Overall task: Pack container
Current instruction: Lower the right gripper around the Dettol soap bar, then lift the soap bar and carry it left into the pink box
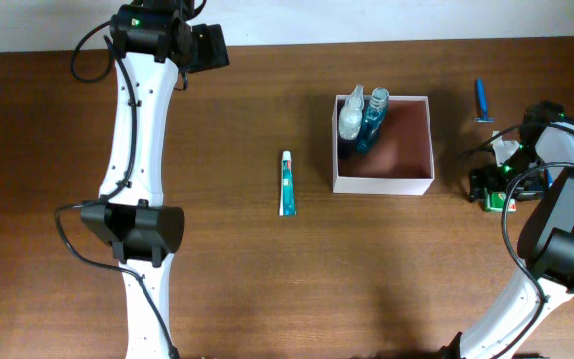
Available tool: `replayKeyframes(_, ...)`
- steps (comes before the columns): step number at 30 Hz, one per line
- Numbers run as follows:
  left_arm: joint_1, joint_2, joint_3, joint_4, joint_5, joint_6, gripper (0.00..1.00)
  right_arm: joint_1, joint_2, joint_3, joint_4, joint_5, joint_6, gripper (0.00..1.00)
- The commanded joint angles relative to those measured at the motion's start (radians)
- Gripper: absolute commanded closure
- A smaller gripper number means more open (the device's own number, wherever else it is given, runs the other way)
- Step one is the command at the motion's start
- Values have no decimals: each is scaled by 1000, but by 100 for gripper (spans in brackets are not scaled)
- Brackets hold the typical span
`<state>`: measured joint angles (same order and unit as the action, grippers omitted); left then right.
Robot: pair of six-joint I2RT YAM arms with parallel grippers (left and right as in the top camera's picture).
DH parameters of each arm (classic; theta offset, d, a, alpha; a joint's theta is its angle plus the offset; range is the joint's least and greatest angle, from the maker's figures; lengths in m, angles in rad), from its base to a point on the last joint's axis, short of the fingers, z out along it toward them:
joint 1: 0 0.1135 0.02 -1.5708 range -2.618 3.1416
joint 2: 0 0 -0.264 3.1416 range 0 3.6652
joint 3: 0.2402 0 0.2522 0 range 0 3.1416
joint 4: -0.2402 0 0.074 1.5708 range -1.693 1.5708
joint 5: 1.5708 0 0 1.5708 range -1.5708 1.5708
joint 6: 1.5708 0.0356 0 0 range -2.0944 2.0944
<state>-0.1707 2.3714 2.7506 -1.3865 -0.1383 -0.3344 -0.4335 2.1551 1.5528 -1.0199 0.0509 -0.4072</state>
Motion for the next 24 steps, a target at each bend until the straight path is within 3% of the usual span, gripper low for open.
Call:
replayKeyframes(1, 5, 0, -5, 2, -8, -10, 1, -6, 12, -18, 15, 1, -7, 1)
replayKeyframes(6, 5, 0, -5, 2, -8, -10, 1, -6, 12, -18, 16, 2, -7, 0)
replayKeyframes(12, 5, 0, -5, 2, -8, -10, 1, -6, 12, -18, 14, 2, -7, 16)
replayKeyframes(14, 5, 0, -5, 2, -8, -10, 1, -5, 12, -17, 10, 2, -6, 27)
replayKeyframes(19, 5, 0, -5, 2, -8, -10, 1, -5, 11, -14, -4, 2, -4, 34)
replayKeyframes(21, 5, 0, -5, 2, -8, -10, 1, -5, 11, -6, -18, 2, -4, 48)
replayKeyframes(24, 5, 0, -5, 2, -8, -10, 1, -5, 11, 13, -39, 2, -4, 54)
